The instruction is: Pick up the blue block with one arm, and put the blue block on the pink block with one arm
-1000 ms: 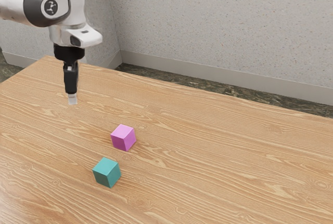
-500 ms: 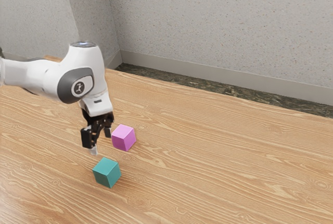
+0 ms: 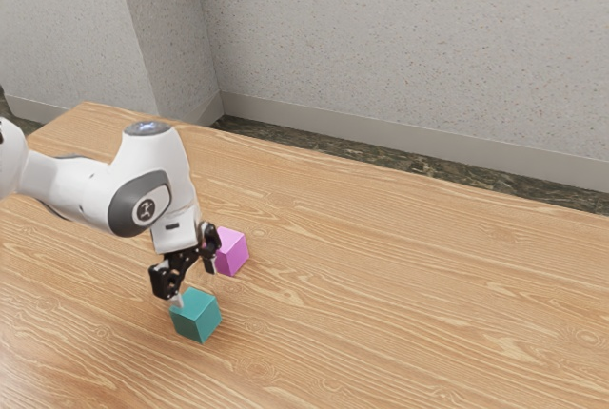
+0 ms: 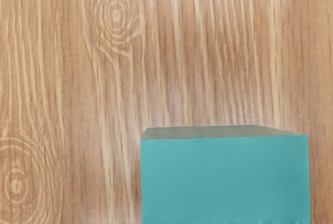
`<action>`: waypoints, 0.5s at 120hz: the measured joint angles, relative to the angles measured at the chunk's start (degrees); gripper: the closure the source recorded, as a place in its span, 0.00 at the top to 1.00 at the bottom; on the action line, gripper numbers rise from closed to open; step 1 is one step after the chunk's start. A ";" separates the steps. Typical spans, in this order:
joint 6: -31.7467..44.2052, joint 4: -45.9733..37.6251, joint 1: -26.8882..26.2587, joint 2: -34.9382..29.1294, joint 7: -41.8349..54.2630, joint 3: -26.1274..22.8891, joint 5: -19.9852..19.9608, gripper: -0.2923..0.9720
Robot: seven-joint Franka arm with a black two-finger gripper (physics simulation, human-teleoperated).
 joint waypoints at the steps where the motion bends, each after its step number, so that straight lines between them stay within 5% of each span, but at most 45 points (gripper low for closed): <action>1: 0.19 -0.14 0.01 -0.04 0.15 -0.02 -0.01 0.77; 60: 4.09 -4.07 -1.42 1.13 6.17 -0.18 -2.63 0.77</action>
